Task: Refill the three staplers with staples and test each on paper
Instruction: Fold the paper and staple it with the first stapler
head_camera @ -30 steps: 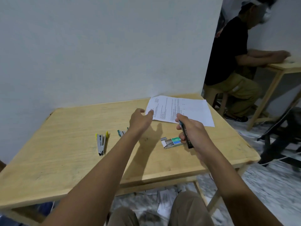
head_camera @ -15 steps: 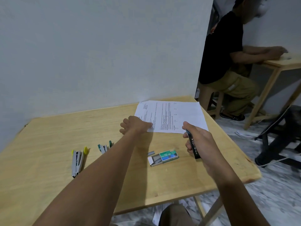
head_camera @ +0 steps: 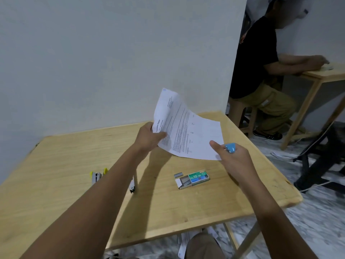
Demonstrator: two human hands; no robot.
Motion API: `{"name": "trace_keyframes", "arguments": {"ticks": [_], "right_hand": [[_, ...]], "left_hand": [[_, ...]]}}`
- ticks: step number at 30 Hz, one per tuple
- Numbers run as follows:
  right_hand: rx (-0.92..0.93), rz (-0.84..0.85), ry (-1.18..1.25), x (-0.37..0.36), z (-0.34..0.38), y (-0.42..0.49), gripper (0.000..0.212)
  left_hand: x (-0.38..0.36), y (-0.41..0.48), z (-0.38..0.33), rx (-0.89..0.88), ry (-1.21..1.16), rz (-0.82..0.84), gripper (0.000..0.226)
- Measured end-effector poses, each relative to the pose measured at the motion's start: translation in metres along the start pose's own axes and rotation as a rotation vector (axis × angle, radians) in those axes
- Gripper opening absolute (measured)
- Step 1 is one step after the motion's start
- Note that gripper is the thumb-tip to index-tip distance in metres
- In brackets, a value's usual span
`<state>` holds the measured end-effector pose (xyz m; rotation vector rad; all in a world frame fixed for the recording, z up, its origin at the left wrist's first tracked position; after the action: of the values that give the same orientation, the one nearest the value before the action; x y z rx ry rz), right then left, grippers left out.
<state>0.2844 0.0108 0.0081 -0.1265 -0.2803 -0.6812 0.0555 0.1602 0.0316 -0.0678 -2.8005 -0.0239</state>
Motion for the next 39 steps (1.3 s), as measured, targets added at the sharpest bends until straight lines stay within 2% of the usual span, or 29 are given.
{"name": "trace_keyframes", "arguments": {"ticks": [4, 11, 17, 20, 23, 26, 27, 29, 31, 32, 33, 34, 36, 37, 39], "right_hand": [[-0.073, -0.055, -0.021, 0.003, 0.0, 0.01, 0.047], [-0.179, 0.098, 0.084, -0.021, 0.02, 0.002, 0.038], [-0.046, 0.092, 0.26, -0.031, 0.042, -0.016, 0.022], [0.003, 0.15, 0.294, -0.042, 0.053, -0.03, 0.029], [-0.02, 0.207, 0.329, -0.056, 0.058, -0.043, 0.054], [-0.075, 0.247, 0.411, -0.069, 0.057, -0.048, 0.06], [-0.083, 0.255, 0.443, -0.072, 0.057, -0.049, 0.062], [-0.093, 0.273, 0.526, -0.072, 0.059, -0.055, 0.063], [-0.092, 0.312, 0.618, -0.071, 0.061, -0.059, 0.047], [-0.089, 0.337, 0.665, -0.07, 0.06, -0.061, 0.034], [-0.082, 0.36, 0.706, -0.069, 0.06, -0.061, 0.023], [-0.071, 0.374, 0.734, -0.067, 0.059, -0.061, 0.017], [-0.057, 0.381, 0.73, -0.067, 0.058, -0.06, 0.019], [-0.05, 0.375, 0.704, -0.067, 0.058, -0.061, 0.023], [-0.062, 0.366, 0.663, -0.067, 0.06, -0.062, 0.029]], "left_hand": [[0.033, -0.023, -0.016, -0.033, -0.162, 0.041, 0.033], [0.071, -0.058, -0.035, -0.066, -0.33, 0.058, 0.031], [0.095, -0.08, -0.042, -0.274, -0.066, -0.204, 0.023], [0.09, -0.088, -0.044, -0.421, 0.107, -0.271, 0.021], [0.073, -0.105, -0.05, -0.506, 0.143, -0.189, 0.011], [0.053, -0.123, -0.055, -0.532, 0.055, 0.041, 0.014], [0.05, -0.128, -0.056, -0.518, -0.015, 0.081, 0.017], [0.051, -0.131, -0.053, -0.439, -0.213, -0.003, 0.027], [0.06, -0.13, -0.045, -0.284, -0.354, -0.214, 0.033], [0.065, -0.127, -0.036, -0.162, -0.369, -0.26, 0.032], [0.067, -0.124, -0.027, -0.023, -0.366, -0.209, 0.032], [0.065, -0.122, -0.018, 0.102, -0.349, -0.071, 0.036], [0.057, -0.125, -0.002, 0.274, -0.378, 0.223, 0.039], [0.054, -0.127, 0.001, 0.304, -0.434, 0.287, 0.038], [0.056, -0.127, 0.0, 0.285, -0.531, 0.245, 0.035]]}}
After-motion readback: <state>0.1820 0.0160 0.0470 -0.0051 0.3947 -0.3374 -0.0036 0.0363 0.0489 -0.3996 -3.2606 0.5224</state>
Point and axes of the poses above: each hand's wrist, its own y-axis towards the middle knuckle, its own x-axis out of the back of the hand, z = x × y, the point moved 4 cm from there along y, towards the middle knuckle, and after that the axes turned 5 degrees about -z, right-handed, at the moved point
